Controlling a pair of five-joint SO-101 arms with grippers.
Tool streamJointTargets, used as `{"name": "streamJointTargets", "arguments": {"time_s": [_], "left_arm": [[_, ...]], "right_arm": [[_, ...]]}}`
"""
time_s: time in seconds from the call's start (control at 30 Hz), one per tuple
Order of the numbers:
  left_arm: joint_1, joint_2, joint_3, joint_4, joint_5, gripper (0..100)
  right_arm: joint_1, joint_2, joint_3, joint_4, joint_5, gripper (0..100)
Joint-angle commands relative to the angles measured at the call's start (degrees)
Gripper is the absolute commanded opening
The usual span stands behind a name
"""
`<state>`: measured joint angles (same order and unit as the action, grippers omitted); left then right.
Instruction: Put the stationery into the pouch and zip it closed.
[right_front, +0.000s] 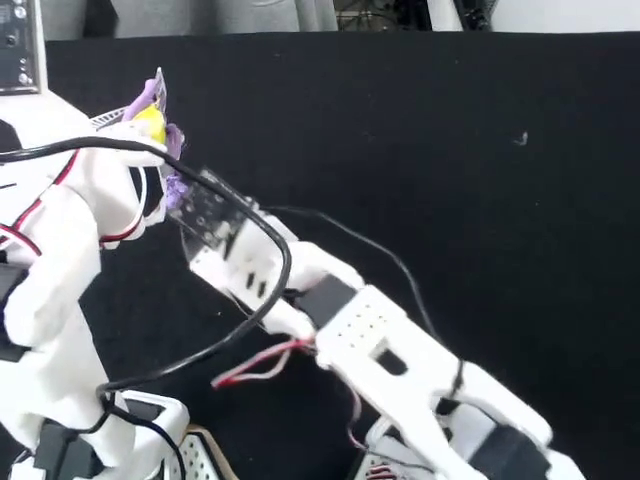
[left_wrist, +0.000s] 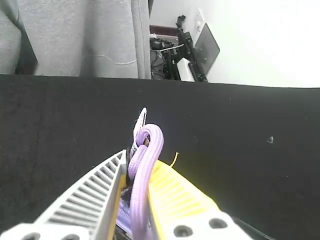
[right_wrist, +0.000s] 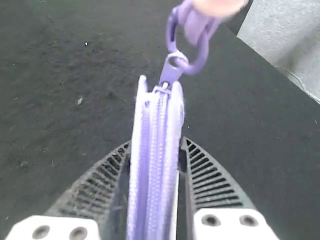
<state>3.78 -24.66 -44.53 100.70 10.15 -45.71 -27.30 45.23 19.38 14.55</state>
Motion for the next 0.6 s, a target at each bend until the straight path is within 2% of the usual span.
{"name": "streamJointTargets", "arguments": {"time_s": [0.0, 0.07, 0.3, 0.57], "left_arm": [[0.6, -1.3, -2.9, 0.2, 0.5, 3], [0.3, -1.3, -2.9, 0.2, 0.4, 3], [-6.0, -1.2, -2.9, -1.7, -1.8, 3], [-20.8, -0.6, -2.2, -3.0, -5.7, 3]], "right_arm": [[-0.4, 4.4, -7.8, -1.8, 0.7, 9.6], [-0.4, 5.3, -8.7, -0.7, 0.8, 0.2], [-0.4, 1.6, -5.4, -0.3, 3.2, 1.1], [-0.4, -16.6, 6.9, -0.2, 3.2, 1.1]]}}
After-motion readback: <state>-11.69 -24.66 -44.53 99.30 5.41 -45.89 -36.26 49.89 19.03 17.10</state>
